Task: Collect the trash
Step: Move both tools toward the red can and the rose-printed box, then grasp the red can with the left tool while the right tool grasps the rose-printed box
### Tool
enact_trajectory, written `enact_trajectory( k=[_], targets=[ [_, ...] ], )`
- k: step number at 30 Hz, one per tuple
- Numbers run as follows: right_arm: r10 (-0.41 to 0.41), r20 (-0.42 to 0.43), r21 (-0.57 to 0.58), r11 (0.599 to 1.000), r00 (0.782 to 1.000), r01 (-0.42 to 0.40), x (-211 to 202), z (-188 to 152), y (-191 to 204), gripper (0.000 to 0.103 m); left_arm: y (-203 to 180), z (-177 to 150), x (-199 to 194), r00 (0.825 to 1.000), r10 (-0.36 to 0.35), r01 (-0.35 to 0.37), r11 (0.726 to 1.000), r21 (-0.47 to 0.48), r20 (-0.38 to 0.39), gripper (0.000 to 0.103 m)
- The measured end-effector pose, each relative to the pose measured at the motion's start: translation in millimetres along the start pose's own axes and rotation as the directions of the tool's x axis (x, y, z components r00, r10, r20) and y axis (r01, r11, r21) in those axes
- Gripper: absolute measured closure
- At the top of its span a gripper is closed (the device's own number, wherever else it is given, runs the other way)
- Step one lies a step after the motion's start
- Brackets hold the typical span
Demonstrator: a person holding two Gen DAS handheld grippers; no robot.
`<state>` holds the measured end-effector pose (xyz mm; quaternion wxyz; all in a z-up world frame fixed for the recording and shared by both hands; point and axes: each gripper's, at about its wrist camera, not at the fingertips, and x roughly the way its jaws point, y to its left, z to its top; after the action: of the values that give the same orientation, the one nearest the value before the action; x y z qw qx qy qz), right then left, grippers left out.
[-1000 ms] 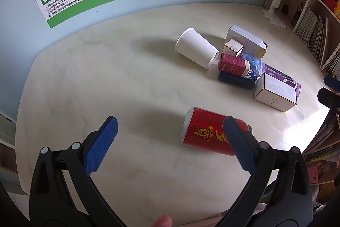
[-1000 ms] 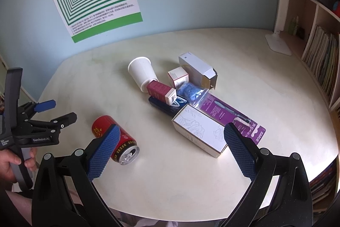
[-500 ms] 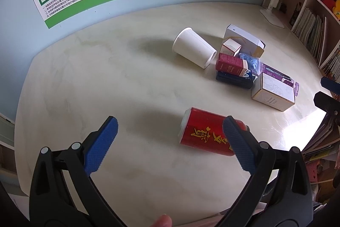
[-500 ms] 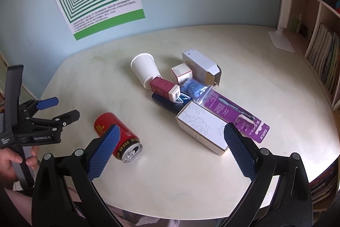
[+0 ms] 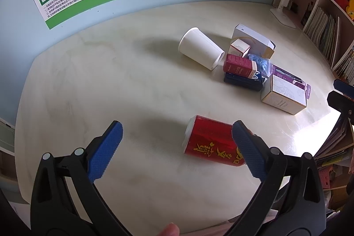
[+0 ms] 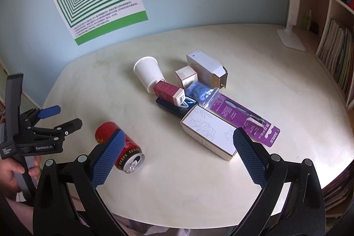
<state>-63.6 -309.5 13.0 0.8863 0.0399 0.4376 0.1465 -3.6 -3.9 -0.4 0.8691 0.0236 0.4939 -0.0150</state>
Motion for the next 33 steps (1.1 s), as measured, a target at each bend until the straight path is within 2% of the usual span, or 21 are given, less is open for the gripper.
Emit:
enact_trajectory(
  k=[21,33],
  targets=[
    [0.0,-0.009,-0.014,1.0,1.0,0.0,4,3,2,0.006,-2,0,2,1.0,-0.001,0.001,1.0,-0.005,-0.005,0.007],
    [-0.018,-0.055,-0.017,1.0,0.998,0.017,15,7,-1,0.006,4,0,6,0.998,-0.023,0.022,1.0,-0.022,-0.052,0.007]
  ],
)
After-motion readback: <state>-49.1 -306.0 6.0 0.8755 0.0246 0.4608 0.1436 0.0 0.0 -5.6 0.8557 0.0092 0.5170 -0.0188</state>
